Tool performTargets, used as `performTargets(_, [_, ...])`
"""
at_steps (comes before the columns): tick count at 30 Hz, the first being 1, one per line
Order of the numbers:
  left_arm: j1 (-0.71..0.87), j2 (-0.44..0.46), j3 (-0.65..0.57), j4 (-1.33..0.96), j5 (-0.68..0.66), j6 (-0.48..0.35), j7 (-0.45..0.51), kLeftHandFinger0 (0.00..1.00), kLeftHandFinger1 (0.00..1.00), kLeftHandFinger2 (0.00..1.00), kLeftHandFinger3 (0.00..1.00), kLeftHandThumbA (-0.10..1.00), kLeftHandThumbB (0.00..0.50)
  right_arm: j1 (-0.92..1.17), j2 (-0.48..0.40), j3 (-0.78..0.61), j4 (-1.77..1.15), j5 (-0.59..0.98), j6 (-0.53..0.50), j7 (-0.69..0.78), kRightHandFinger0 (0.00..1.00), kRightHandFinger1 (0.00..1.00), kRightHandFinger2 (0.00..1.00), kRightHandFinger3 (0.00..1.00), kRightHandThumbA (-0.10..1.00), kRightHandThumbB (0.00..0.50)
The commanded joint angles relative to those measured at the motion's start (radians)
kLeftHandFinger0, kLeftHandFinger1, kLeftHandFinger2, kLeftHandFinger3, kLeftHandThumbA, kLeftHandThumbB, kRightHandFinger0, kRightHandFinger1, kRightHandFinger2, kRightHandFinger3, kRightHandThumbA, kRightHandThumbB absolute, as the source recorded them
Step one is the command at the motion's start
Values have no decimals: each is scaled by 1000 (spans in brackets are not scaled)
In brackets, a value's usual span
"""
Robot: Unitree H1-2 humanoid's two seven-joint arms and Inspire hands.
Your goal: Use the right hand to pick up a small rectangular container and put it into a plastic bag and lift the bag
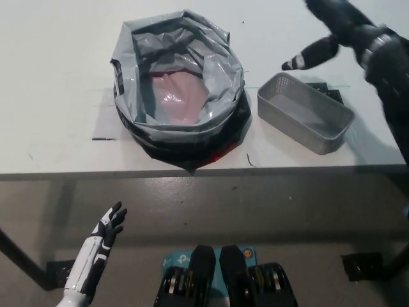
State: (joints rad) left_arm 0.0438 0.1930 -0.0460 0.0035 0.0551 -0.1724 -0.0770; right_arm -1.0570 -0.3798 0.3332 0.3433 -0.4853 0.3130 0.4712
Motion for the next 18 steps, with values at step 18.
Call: performTargets(18, [-17,22,17,-14,-15,-56,-27,1000,1000,1000,1000,1000,423,-327,128,208,662,-76,108,141,1000,1000,1000,1000,1000,412])
